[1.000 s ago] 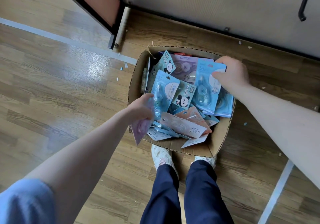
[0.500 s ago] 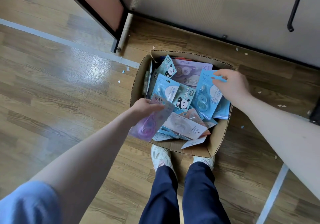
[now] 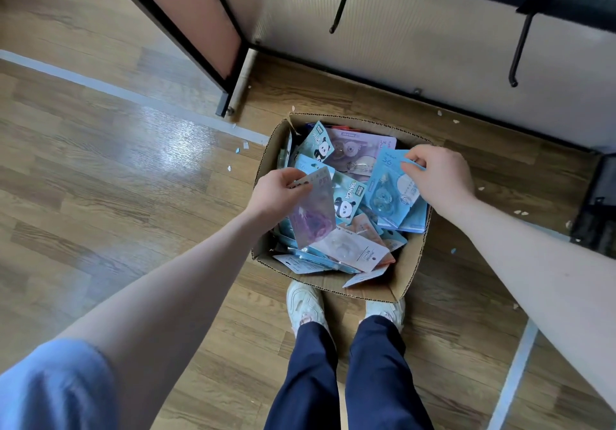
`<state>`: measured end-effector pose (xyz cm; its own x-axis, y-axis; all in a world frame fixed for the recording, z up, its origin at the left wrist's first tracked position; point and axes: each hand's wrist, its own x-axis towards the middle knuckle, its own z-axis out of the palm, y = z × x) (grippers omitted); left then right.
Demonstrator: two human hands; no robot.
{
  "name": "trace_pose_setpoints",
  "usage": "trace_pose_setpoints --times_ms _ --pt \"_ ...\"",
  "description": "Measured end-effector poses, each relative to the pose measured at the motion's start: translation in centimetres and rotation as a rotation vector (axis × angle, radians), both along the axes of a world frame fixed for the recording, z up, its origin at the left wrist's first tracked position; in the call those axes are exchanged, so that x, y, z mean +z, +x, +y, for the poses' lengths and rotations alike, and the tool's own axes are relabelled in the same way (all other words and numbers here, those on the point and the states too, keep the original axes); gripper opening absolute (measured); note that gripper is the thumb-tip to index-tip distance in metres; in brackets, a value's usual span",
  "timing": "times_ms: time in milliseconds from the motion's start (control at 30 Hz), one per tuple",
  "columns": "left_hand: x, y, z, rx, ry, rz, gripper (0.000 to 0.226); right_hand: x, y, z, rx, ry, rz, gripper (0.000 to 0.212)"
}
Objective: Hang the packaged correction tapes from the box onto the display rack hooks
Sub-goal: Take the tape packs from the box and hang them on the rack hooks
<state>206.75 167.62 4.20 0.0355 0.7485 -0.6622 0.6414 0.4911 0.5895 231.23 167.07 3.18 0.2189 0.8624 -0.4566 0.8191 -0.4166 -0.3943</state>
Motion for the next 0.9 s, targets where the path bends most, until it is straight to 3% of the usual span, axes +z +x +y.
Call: trace_pose_setpoints --times_ms 133,500,900 --pt "2.5 0.4 0.4 -0.096 0.064 0.038 0.020 2.4 0.0 0.1 0.007 0.015 -0.031 0.020" --pt "14.0 0.4 4.6 -0.310 0.244 0.125 0.020 14.9 0.0 2.0 0.029 0.132 -0.063 0.017" --pt "31.9 -0.1 8.5 -0.393 0.526 0.062 0.017 32.9 0.1 2.8 -0.026 0.316 -0.064 0.019"
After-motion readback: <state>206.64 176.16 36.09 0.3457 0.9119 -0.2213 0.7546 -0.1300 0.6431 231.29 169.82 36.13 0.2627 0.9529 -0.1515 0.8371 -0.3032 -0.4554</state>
